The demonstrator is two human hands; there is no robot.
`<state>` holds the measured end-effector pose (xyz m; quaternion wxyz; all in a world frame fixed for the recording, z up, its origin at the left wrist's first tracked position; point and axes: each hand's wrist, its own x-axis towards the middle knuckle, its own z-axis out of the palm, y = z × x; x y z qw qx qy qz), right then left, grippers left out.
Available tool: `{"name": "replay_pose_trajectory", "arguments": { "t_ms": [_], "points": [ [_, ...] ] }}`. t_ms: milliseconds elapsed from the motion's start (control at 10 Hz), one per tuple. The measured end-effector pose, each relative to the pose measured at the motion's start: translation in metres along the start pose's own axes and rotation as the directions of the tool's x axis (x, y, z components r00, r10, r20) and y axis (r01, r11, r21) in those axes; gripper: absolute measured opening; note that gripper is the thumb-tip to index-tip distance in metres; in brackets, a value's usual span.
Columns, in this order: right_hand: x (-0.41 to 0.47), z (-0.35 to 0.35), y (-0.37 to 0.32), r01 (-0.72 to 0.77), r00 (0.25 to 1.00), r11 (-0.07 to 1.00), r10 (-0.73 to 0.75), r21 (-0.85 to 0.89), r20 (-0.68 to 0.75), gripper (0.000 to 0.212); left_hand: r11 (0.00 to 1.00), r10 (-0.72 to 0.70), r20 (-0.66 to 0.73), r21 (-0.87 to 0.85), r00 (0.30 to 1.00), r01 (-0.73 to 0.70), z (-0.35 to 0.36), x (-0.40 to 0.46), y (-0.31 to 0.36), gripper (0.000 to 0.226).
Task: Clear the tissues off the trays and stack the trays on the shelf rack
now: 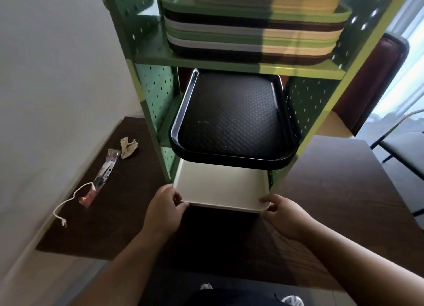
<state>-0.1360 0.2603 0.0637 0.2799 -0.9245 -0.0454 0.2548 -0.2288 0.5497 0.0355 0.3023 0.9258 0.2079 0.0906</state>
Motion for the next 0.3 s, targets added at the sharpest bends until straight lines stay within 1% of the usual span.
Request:
{"name": "replay_pose_trajectory", "arguments": {
  "t_ms": [100, 200, 300],
  "points": [
    [0.006, -0.002, 0.0, 0.005, 1.0, 1.0, -0.005, -0.012, -0.005, 0.041, 0.999, -0.035, 0.04, 0.02, 0.999, 0.034, 0.003, 0.006, 0.002, 0.026],
    [0.012, -0.003, 0.001, -0.023, 0.999, 0.999, 0.022, 0.043, 0.025, 0.045, 0.993, -0.111, 0.157, 0.042, 0.981, 0.106, 0.005, 0.011, 0.01, 0.047],
    [0.016, -0.004, 0.002, -0.047, 0.998, 0.991, 0.043, 0.123, 0.041, 0.049, 0.988, -0.079, 0.128, 0.139, 0.989, 0.061, 0.013, 0.004, 0.034, 0.064]
  ]
}}
